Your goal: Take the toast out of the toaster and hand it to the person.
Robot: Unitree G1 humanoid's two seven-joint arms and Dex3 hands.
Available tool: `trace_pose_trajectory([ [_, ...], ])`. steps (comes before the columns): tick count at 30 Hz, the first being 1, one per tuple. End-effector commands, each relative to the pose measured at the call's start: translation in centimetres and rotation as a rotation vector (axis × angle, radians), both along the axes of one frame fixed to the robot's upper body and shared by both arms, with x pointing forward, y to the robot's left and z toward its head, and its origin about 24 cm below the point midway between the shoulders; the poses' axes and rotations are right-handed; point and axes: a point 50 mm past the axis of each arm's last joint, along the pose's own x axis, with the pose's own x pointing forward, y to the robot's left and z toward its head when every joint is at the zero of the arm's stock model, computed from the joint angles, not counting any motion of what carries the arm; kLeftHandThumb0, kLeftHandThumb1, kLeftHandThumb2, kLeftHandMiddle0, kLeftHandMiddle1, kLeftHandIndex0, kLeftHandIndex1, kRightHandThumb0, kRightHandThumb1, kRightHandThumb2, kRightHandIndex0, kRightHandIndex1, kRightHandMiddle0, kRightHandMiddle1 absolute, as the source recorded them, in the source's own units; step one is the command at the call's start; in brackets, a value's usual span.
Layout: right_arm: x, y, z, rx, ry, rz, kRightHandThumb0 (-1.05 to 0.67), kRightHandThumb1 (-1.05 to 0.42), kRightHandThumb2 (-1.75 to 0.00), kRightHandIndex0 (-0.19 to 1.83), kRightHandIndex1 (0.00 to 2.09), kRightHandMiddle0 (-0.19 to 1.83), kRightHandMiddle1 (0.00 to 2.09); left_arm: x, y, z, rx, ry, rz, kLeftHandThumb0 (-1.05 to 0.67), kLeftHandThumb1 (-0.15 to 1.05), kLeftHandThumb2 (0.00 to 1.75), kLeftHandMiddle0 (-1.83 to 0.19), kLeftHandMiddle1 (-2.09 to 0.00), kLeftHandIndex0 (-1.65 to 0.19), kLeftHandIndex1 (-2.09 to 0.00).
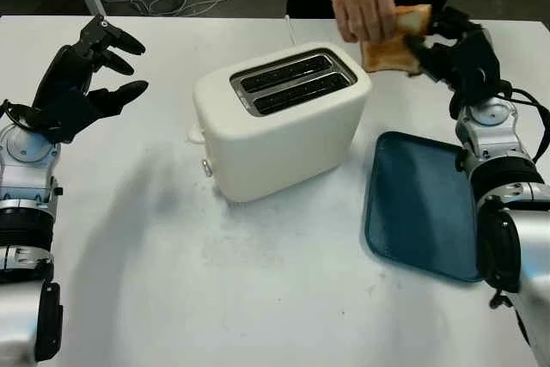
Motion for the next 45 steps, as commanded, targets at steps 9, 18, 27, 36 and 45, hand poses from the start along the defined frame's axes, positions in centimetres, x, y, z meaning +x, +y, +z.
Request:
trace_pose_trajectory([
  [9,-1.1,-0.4,0.5,-0.042,-0.096,-0.027,-0.9,-0.82,-0.01,0.04,0.02,0.0,0.0,0.1,0.0,0.5,0.013,-0.017,-0.005,-1.05,0.92,0.36,0.0,-1.62,0.0,-1.49],
  [18,-3.6,0.8,-0.6,-0.127,-0.143,-0.048,-0.68,-0.92,-0.44,0.02,0.01,0.0,0.0,0.1,0.1,0.1,0.007,-0.003,0.014,-1.05,0.92,0.37,0.0,-1.64,0.0,-1.52],
  [27,-9.0,3.0,-2.8,-0.034,-0.118,-0.028,-0.61,-0.92,-0.68,0.1,0.04,0.08,0.03,-1.7,0.0,-2.3,-0.118,-0.012,0.002,-1.05,0.92,0.33,0.0,-1.64,0.0,-1.52],
  [36,-12.6,5.4,-4.7,0.168,-0.054,0.006,-0.62,-0.92,-0.75,0.04,0.01,0.04,0.0,-3.8,-0.6,-4.3,-0.239,-0.035,0.04,-1.05,0.92,0.3,0.0,-1.56,0.0,-1.46],
  [45,-13.3,5.9,-7.7,0.272,0.031,-0.056,-0.61,-0.92,-0.8,0.06,0.01,0.05,0.0,-5.1,-2.0,-7.8,-0.323,0.087,0.012,-1.05,0.92,0.18,0.0,-1.69,0.0,-1.59],
])
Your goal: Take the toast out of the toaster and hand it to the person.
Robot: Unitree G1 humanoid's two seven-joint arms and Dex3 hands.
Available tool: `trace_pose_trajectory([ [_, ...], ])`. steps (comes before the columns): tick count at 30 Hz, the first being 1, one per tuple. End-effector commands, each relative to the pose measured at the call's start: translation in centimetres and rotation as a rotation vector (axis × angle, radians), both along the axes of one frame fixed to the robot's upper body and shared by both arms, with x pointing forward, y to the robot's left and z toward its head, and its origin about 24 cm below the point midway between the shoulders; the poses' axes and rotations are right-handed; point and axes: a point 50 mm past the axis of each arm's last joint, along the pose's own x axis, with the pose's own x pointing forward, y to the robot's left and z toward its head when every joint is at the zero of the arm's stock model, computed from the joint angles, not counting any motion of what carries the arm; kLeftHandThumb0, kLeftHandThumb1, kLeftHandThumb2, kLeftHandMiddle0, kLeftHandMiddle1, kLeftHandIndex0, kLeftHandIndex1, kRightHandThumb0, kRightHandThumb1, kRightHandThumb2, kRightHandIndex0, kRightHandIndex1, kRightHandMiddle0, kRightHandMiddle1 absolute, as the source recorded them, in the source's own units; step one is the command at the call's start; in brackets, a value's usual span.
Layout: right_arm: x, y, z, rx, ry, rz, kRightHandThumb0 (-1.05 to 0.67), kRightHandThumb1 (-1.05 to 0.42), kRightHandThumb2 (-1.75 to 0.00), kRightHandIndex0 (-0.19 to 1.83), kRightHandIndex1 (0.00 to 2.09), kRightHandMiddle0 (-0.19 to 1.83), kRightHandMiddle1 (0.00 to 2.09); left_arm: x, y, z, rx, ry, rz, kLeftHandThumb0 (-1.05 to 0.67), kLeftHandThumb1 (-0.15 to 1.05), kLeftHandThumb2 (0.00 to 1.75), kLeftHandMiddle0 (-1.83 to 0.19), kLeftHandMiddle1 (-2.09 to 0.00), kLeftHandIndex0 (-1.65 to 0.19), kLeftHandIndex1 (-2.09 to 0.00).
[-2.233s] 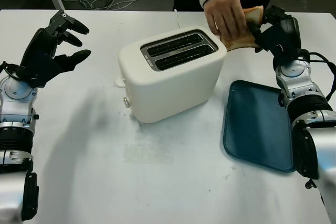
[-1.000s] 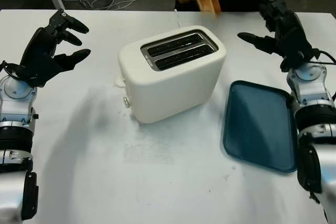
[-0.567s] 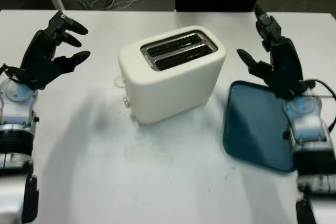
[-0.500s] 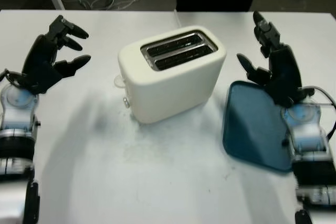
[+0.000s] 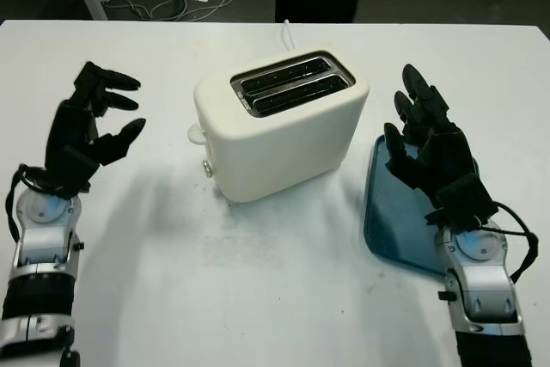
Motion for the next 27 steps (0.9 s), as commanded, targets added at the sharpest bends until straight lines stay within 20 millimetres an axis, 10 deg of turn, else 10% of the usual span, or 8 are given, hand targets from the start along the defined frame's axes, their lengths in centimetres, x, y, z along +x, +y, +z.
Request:
trace_pose_trajectory([
  [1,-0.2,0.2,-1.2,0.043,0.042,-0.012,-0.61,-0.92,-0.8,0.06,0.01,0.05,0.0,-0.6,-0.6,-1.5,-0.045,0.037,-0.021,-1.05,0.92,0.16,0.0,-1.69,0.0,-1.6],
  [27,-0.6,1.2,-2.7,0.117,0.12,-0.07,-0.58,-0.92,-0.79,0.06,0.01,0.06,0.01,-0.9,-2.6,-5.7,-0.15,0.123,-0.043,-1.05,0.92,0.09,-0.09,-1.65,-0.13,-1.55],
])
